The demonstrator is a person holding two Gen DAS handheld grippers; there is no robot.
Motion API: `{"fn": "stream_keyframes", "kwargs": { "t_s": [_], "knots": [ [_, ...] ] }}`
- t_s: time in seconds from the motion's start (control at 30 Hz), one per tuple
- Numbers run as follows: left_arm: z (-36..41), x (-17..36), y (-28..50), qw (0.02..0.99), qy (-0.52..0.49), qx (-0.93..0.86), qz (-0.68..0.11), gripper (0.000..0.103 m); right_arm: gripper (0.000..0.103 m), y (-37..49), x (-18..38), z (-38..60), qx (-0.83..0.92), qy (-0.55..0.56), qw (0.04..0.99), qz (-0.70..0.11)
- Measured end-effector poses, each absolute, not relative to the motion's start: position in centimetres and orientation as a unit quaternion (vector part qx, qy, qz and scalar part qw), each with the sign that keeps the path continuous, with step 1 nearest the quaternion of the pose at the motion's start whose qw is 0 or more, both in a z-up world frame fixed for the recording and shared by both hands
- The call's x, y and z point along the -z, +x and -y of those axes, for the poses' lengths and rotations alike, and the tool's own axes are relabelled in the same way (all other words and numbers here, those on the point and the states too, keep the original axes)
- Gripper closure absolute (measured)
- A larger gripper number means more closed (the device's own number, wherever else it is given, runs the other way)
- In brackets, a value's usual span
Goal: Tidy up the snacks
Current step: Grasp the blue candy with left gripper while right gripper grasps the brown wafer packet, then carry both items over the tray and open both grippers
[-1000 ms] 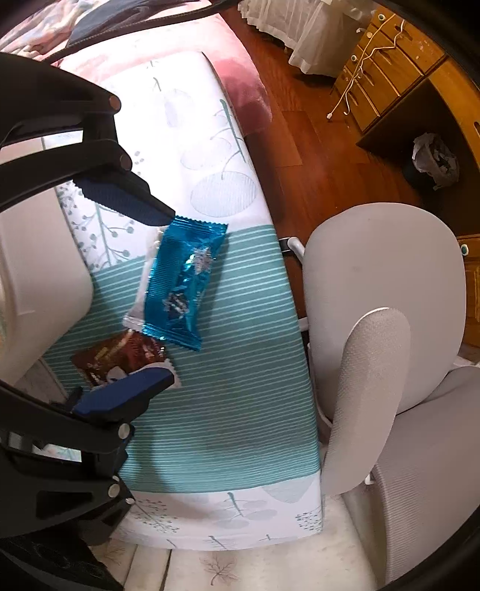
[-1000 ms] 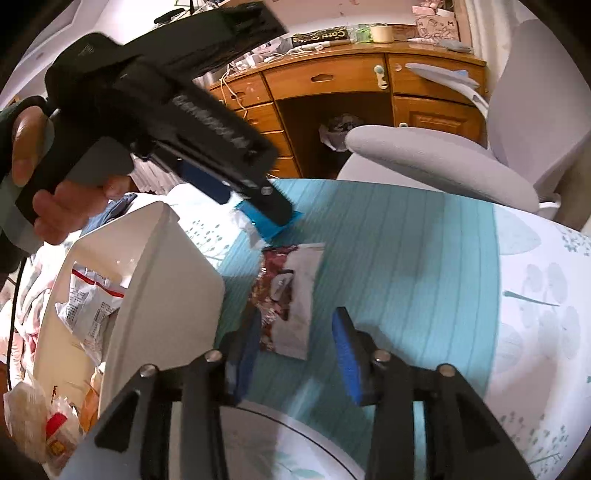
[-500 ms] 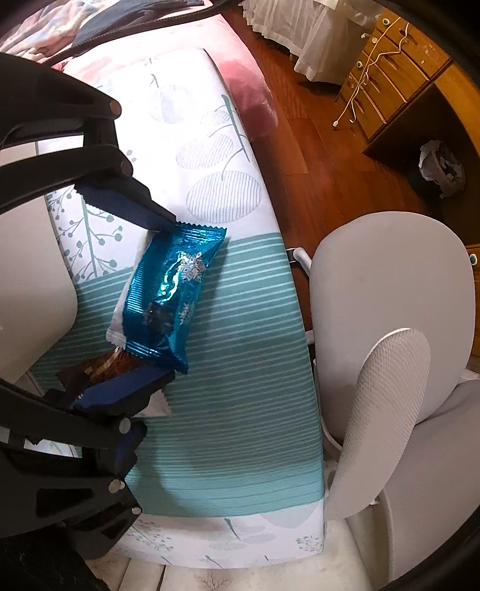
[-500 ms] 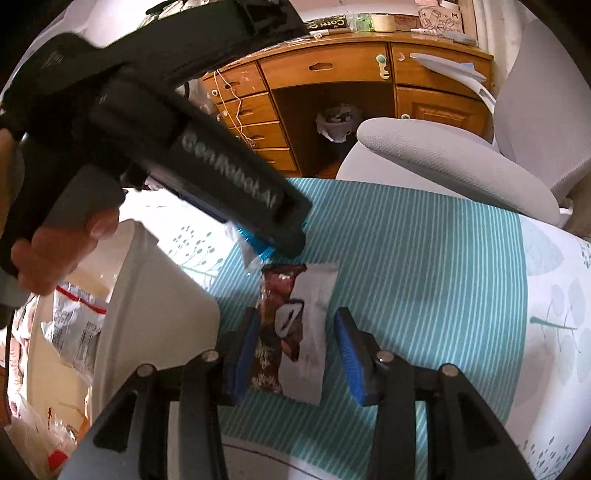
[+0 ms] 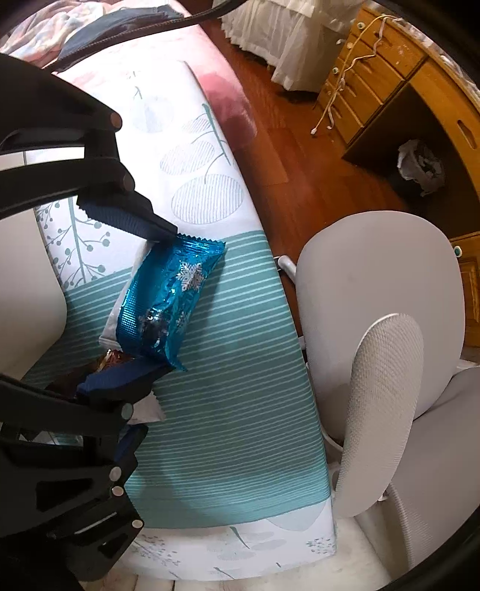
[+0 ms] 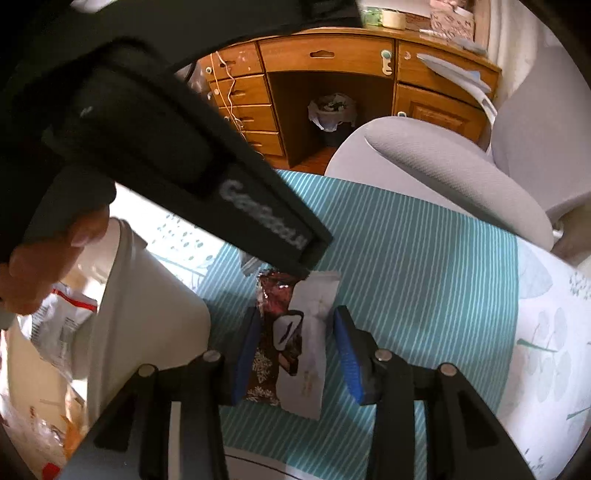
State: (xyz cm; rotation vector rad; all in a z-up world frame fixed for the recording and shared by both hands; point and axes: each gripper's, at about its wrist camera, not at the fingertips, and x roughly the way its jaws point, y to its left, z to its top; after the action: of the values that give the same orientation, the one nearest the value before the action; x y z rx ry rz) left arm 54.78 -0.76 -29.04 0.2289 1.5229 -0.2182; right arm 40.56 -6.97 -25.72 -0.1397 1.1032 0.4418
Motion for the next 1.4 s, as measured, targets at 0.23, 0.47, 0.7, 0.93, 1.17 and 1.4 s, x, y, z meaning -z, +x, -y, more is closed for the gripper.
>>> {"fn": "stream_keyframes", "kwargs": {
  "t_s": [0.23, 0.47, 0.7, 0.93, 1.17, 1.4],
  "knots": [
    [1.9, 28.6, 54.2, 0.731, 0.122, 0.101, -0.664, 0.051, 0.069, 40.5, 25.6, 7.5, -0.206, -0.061, 0.82, -0.531],
    [2.0, 27.9, 53.4, 0.739, 0.114, 0.11, -0.654, 0.057, 0.071, 40.0, 25.4, 8.2, -0.191, -0.061, 0.805, -0.558],
    [2.0, 26.5, 52.7, 0.753, 0.092, 0.125, -0.639, 0.063, 0.072, 39.0, 25.2, 10.5, -0.147, -0.03, 0.788, -0.598],
    [1.9, 23.7, 51.4, 0.769, 0.071, 0.144, -0.619, 0.064, 0.073, 37.7, 24.7, 13.0, -0.106, 0.007, 0.774, -0.624],
    [1.7, 20.0, 49.6, 0.78, 0.054, 0.169, -0.601, 0.064, 0.073, 36.5, 22.7, 15.1, -0.072, 0.041, 0.776, -0.626],
    [1.0, 14.8, 45.4, 0.787, 0.058, 0.203, -0.58, 0.064, 0.073, 34.2, 19.0, 14.4, -0.046, 0.036, 0.781, -0.622]
  ]
}}
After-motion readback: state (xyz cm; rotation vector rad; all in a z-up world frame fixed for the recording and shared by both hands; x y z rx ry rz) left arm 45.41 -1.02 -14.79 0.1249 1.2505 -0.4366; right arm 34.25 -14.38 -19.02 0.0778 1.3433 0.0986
